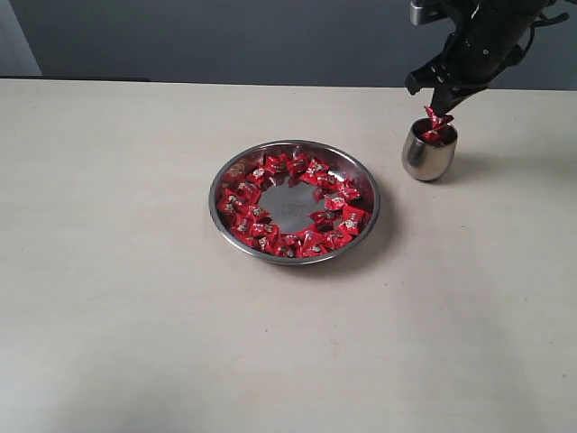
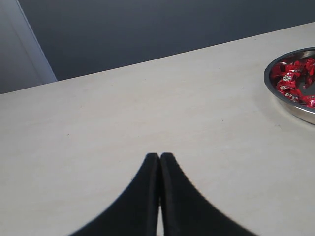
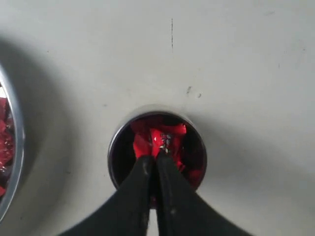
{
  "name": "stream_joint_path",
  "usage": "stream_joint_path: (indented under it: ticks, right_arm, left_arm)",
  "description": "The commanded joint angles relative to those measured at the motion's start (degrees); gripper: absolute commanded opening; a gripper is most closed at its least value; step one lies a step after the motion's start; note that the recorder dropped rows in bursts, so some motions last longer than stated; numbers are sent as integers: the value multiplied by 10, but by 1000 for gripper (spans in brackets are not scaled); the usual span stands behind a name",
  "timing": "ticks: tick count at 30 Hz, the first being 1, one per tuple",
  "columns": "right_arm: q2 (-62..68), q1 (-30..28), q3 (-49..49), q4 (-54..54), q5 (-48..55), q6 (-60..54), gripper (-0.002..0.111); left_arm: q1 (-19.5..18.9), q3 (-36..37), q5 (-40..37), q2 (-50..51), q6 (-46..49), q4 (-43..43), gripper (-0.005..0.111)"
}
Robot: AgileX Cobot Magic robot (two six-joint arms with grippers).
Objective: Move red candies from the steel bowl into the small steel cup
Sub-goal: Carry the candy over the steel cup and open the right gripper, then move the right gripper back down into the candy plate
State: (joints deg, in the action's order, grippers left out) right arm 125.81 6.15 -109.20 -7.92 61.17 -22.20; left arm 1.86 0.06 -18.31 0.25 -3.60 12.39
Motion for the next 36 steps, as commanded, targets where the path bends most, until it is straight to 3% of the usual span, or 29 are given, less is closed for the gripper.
stream_joint_path:
  ticks: [1,3,8,14,18,23,36]
  right_arm:
    - [-3,-5,1,8,-9,-1,26]
    - [-3,-5,1,9,-10,0,33]
    - [-8,-5,1,-10,-10,0,34]
    - [-19,45,1,-200,46,-115,32]
    - [7,124,1,-193,5,-131,33]
    - [48,189,1,-183,50,-145,51]
    - [102,246,1,-180,-44,-140,47]
  left_arm:
    - [0,-1,4,-2,-3,2,0]
    - [0,-1,4,-2,-3,2,0]
    - [0,-1,4,-2,-3,2,0]
    - [0,-1,4,-2,-3,2,0]
    - [0,-1,4,-2,-3,2,0]
    - [0,-1,4,-2,-3,2,0]
    - [0,-1,4,-2,-3,2,0]
